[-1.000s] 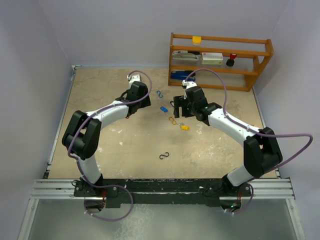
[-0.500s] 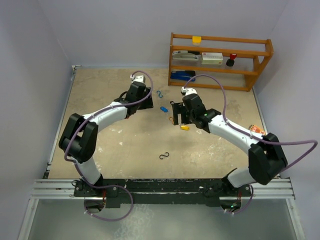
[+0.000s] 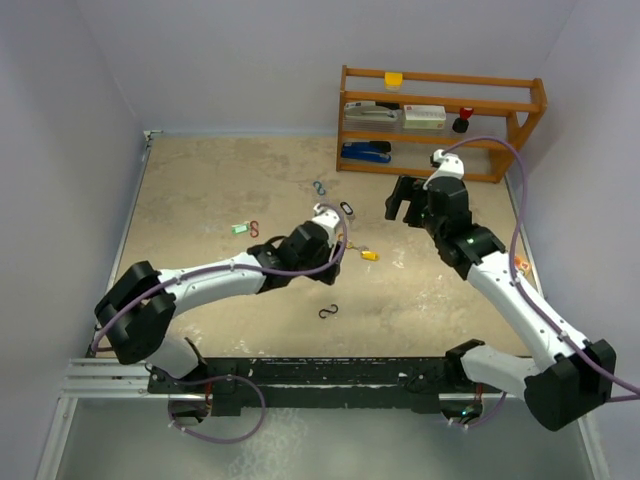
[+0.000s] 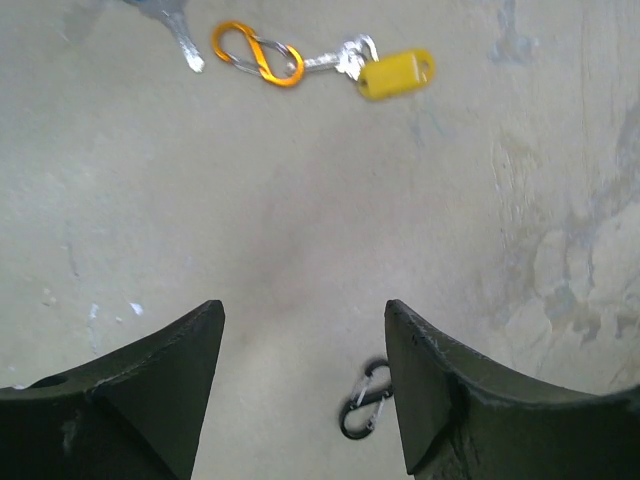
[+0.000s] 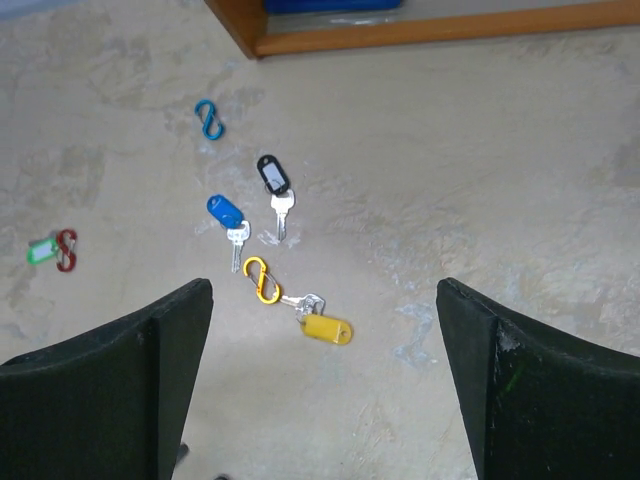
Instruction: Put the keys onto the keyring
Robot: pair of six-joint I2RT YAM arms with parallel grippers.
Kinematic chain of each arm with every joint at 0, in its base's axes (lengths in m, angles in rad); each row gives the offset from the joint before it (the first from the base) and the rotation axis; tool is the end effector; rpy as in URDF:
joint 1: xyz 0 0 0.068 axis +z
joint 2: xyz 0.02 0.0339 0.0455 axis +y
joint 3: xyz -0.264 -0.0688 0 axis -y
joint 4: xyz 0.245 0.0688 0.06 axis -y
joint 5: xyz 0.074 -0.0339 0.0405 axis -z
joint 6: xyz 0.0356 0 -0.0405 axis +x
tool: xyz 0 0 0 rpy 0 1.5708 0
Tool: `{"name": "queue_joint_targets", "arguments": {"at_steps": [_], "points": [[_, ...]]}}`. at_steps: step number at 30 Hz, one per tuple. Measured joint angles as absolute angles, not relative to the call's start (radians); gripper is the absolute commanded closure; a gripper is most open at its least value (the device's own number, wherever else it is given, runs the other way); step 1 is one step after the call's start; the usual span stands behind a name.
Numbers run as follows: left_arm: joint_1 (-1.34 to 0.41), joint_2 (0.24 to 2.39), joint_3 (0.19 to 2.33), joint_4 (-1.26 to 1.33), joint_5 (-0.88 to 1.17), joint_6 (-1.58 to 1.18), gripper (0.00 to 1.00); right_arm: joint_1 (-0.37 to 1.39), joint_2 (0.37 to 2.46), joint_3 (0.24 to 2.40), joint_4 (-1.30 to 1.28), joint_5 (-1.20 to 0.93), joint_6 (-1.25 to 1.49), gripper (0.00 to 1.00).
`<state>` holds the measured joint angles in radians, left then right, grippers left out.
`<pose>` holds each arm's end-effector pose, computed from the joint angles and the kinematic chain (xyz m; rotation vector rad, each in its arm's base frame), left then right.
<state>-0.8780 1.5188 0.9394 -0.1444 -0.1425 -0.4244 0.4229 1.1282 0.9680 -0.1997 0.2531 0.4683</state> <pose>0.2121 -0.2476 0.2209 0.4525 2.2952 -0.5061 0.2406 0.0985 0.3340 0.2134 1.9230 0.3537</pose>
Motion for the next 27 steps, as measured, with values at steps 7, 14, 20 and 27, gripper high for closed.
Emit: {"name": "queue_joint_targets", "arguments": {"at_steps": [7,14,20,27], "points": [[-1.080,1.577,0.891,-0.149,-0.224,-0.406,0.36,0.406,1.040,0.940,-0.212,0.253,0.463,0.04],[-1.178,1.617,0.860,-0.150,-0.279,-0.399,0.36,0.405,1.035,0.916,-0.230,0.251,0.461,0.04],[-1.179,1.617,0.833,-0.137,-0.303,-0.382,0.37,0.405,1.035,0.914,-0.233,0.247,0.461,0.04],[-1.179,1.617,0.818,-0.133,-0.300,-0.360,0.49,0.405,1.033,0.890,-0.229,0.245,0.461,0.04]]}}
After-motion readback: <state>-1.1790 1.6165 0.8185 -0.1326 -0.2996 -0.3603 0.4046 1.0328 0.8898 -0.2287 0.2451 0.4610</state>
